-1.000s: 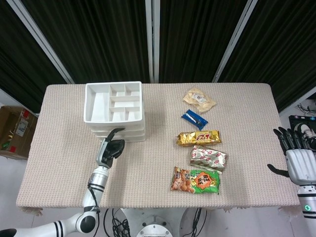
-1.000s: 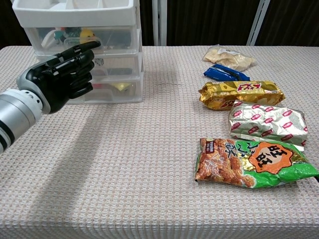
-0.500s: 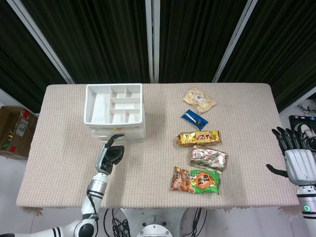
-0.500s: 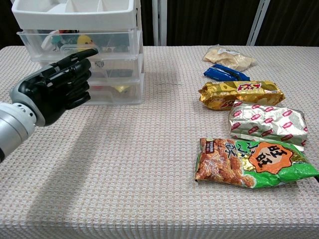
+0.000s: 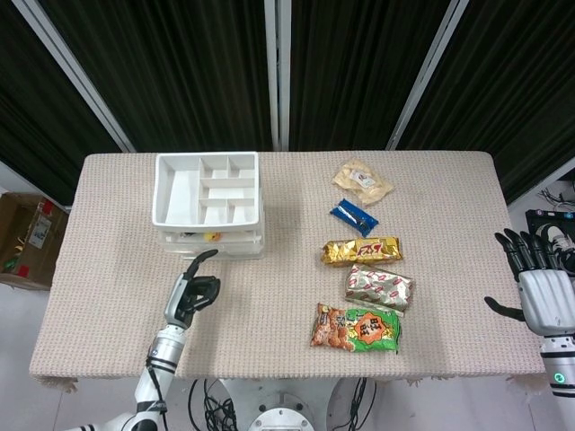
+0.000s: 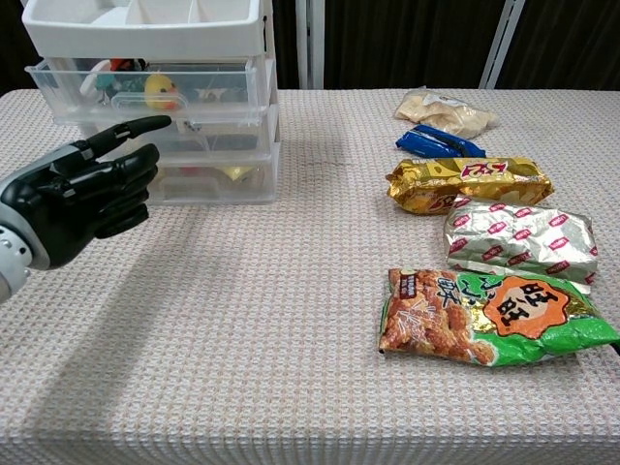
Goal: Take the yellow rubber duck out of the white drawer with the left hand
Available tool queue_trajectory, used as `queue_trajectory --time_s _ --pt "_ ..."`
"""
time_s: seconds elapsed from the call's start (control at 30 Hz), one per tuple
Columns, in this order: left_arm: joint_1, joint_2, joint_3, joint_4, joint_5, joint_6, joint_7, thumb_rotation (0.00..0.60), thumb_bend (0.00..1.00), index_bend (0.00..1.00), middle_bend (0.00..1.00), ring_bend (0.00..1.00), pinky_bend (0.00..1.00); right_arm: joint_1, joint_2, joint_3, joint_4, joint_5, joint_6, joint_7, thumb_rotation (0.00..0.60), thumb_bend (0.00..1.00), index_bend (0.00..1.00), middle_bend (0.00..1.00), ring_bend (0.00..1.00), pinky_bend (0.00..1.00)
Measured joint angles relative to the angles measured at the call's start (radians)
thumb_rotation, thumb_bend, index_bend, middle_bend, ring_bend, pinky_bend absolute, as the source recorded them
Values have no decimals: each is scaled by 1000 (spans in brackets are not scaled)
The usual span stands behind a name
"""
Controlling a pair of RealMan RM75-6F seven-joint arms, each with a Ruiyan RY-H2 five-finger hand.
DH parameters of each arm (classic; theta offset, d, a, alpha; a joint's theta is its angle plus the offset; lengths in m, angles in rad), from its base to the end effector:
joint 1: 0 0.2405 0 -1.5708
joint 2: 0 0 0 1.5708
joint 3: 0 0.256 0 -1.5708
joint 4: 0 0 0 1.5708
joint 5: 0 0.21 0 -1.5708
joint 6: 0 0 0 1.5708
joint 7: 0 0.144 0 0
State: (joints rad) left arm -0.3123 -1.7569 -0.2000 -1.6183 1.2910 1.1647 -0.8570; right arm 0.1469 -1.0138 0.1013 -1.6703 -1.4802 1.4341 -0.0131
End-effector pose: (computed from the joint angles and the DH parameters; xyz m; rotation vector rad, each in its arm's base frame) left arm -0.1652 0.2403 -0.0449 -0.6278 -2.2725 -1.7801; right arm -0.2945 -0.2100 0.1887 1.4218 -0.8245 0.9098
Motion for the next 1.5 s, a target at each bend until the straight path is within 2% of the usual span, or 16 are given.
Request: queue_trajectory --time_s 0.1,0.27,0.33,0.47,0.57,0.7,0.83,1.1,1.3,1.5 --pt "17 36 20 -21 -2 9 57 600 382 204 804 930 1000 2 0 2 3 2 -2 4 600 8 0 48 0 15" --pt "36 100 49 -43 21 45 189 600 382 398 804 930 1000 1 -1 1 9 -4 3 11 600 7 0 48 0 15" --pt "40 137 62 -55 37 58 273 600 382 436 804 931 1000 -1 -1 1 11 -4 6 14 600 7 0 48 0 15" --pt "40 209 76 -83 72 87 471 600 382 420 814 931 1000 -6 -1 0 15 -3 13 22 600 8 0 48 0 15" --pt "35 265 71 -107 105 122 631 600 381 356 824 934 1000 -10 1 -1 16 -8 20 27 600 11 0 48 0 15" --pt "4 343 30 -132 142 156 784 600 382 286 837 943 1000 -17 7 -1 16 -13 36 32 600 14 0 48 0 15" --pt "-45 362 -13 -134 144 149 849 600 382 243 851 950 1000 -26 13 0 16 -12 49 39 600 14 0 48 0 15" --pt "-102 361 -23 -117 72 57 922 600 383 241 862 957 1000 -35 10 -1 31 0 50 58 600 14 0 48 0 15" --pt "-121 384 -8 -130 38 21 961 600 383 286 873 963 1000 -31 2 -3 39 1 35 63 600 15 0 48 0 15" --pt "-126 414 4 -160 30 6 957 600 383 409 888 969 1000 -25 -5 -4 44 0 23 63 600 15 0 48 0 15"
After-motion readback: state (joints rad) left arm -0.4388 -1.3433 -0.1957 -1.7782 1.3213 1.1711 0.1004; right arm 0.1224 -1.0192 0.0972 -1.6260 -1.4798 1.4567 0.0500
